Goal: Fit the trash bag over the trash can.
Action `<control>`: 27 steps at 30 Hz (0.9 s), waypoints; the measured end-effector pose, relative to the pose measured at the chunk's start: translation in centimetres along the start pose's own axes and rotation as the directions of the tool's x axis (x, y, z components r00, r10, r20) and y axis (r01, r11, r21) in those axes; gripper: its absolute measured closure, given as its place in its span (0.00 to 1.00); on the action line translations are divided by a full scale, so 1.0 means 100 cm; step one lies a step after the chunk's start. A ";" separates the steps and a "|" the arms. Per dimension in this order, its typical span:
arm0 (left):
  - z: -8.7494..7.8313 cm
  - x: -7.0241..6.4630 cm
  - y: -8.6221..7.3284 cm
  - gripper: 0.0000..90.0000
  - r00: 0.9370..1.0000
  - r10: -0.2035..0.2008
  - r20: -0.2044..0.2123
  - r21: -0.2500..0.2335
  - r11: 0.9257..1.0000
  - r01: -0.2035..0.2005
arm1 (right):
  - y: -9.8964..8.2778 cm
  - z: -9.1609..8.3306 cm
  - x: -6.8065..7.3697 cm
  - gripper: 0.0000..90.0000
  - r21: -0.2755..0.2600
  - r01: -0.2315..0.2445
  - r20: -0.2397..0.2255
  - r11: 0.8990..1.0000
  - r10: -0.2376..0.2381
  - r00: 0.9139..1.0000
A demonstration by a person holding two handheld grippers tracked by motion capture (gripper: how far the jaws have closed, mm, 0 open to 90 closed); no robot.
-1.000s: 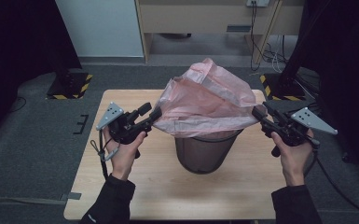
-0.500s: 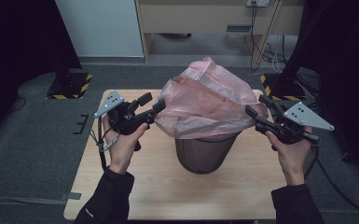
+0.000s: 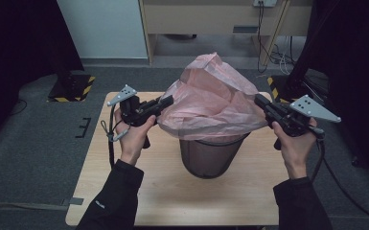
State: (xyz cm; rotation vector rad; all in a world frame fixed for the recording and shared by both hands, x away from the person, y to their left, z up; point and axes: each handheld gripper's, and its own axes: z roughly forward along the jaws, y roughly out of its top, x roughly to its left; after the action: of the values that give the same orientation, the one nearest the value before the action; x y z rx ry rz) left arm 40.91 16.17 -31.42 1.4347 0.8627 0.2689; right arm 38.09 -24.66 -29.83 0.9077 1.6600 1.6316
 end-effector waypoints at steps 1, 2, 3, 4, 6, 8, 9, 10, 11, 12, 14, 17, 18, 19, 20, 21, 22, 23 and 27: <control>0.000 0.001 -0.002 0.95 1.000 -0.001 0.005 -0.003 1.000 0.001 | 0.000 0.000 -0.004 1.00 0.001 -0.026 0.011 1.000 0.026 1.000; -0.001 0.002 -0.005 0.97 1.000 0.000 0.010 0.006 1.000 0.000 | -0.001 0.000 -0.006 1.00 0.002 -0.047 0.018 0.999 0.047 0.999; -0.001 0.002 -0.008 0.99 1.000 0.000 0.013 0.011 1.000 0.000 | -0.001 0.001 -0.010 1.00 0.007 -0.073 0.024 0.997 0.072 0.997; -0.003 0.002 -0.012 1.00 1.000 0.004 0.014 0.015 1.000 -0.004 | -0.002 0.001 -0.013 1.00 0.009 -0.092 0.038 0.996 0.092 0.995; -0.005 0.003 -0.021 1.00 1.000 0.003 0.019 0.024 1.000 -0.004 | -0.007 0.002 -0.019 1.00 0.024 -0.133 0.070 0.991 0.131 0.989; -0.009 0.005 -0.029 1.00 1.000 0.009 0.012 0.032 0.999 -0.009 | -0.011 0.003 -0.025 1.00 0.032 -0.161 0.091 0.986 0.157 0.983; -0.010 0.006 -0.032 1.00 1.000 0.005 0.013 0.030 1.000 -0.006 | -0.014 0.004 -0.027 1.00 0.034 -0.167 0.099 0.985 0.163 0.982; -0.011 0.008 -0.035 1.00 1.000 0.002 0.013 0.029 1.000 -0.003 | -0.017 0.004 -0.029 1.00 0.036 -0.172 0.103 0.984 0.168 0.980; -0.012 0.008 -0.037 1.00 1.000 0.005 0.011 0.035 0.999 -0.005 | -0.020 0.005 -0.030 1.00 0.042 -0.175 0.110 0.984 0.169 0.979; -0.013 0.009 -0.040 1.00 1.000 0.011 0.004 0.041 0.999 -0.011 | -0.023 0.006 -0.032 1.00 0.047 -0.177 0.115 0.983 0.171 0.979; -0.014 0.010 -0.045 1.00 1.000 0.010 0.001 0.050 0.999 -0.010 | -0.028 0.008 -0.034 1.00 0.061 -0.180 0.131 0.982 0.171 0.977; -0.017 0.013 -0.049 1.00 1.000 -0.005 0.009 0.045 0.999 0.005 | -0.038 0.009 -0.038 1.00 0.084 -0.184 0.144 0.979 0.171 0.975; -0.018 0.013 -0.049 1.00 1.000 -0.015 0.010 0.043 0.999 0.015 | -0.039 0.009 -0.038 0.99 0.087 -0.183 0.141 0.979 0.170 0.975; -0.018 0.014 -0.048 0.97 1.000 -0.017 0.006 0.041 0.999 0.017 | -0.040 0.008 -0.038 0.97 0.087 -0.174 0.133 0.981 0.161 0.978; -0.019 0.013 -0.045 0.92 1.000 -0.002 -0.006 0.030 1.000 0.003 | -0.040 0.008 -0.038 0.94 0.086 -0.164 0.118 0.983 0.154 0.981; -0.020 0.012 -0.043 0.82 1.000 0.008 -0.013 0.025 1.000 -0.007 | -0.039 0.006 -0.036 0.90 0.075 -0.148 0.094 0.986 0.141 0.986; -0.021 0.011 -0.041 0.76 1.000 0.016 -0.019 0.013 1.000 -0.016 | -0.038 0.005 -0.035 0.87 0.065 -0.134 0.084 0.989 0.128 0.988; -0.022 0.010 -0.038 0.70 0.999 0.022 -0.023 0.002 1.000 -0.022 | -0.036 0.003 -0.033 0.84 0.059 -0.119 0.073 0.991 0.114 0.991; -0.025 0.004 -0.023 0.54 0.996 0.066 -0.065 -0.018 0.998 -0.067 | -0.027 -0.002 -0.026 0.69 0.034 -0.064 0.047 0.997 0.062 0.997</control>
State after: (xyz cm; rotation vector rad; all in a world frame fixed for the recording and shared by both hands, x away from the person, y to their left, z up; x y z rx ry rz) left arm 38.81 17.93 -33.47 1.4440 0.8629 0.3753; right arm 39.25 -26.89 -32.62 1.0170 1.6490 1.6156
